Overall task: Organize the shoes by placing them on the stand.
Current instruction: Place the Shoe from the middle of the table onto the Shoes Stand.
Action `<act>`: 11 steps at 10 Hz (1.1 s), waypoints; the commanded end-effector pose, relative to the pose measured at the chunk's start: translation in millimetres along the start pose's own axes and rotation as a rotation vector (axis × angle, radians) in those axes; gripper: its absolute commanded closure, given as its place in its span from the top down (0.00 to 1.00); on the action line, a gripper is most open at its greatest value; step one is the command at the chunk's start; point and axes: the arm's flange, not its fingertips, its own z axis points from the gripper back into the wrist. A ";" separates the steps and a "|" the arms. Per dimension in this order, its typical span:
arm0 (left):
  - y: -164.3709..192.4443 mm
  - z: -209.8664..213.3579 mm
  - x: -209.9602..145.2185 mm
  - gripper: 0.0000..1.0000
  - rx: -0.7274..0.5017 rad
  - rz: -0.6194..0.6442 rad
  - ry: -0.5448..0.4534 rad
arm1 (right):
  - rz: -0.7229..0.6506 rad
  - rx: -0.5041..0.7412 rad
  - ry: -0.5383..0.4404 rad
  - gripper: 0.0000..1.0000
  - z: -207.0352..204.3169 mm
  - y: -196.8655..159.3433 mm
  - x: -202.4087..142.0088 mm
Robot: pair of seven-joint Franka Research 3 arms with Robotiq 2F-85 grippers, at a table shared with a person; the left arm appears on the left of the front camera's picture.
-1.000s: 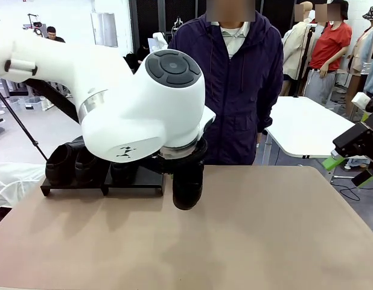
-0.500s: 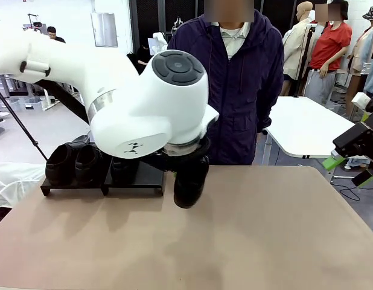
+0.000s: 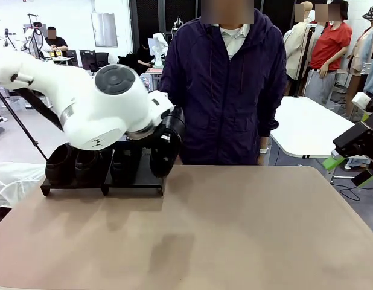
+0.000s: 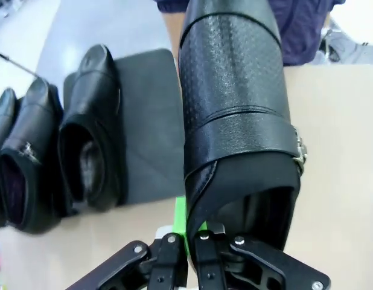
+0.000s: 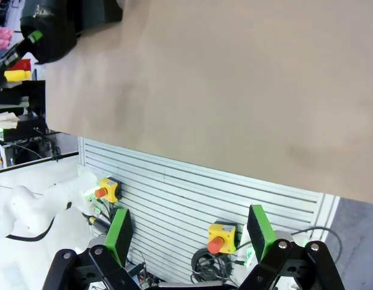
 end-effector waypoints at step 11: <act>61.6 -73.2 17.8 0.00 -0.031 0.103 0.044 | 0.014 0.029 0.000 1.00 3.0 1.9 3.3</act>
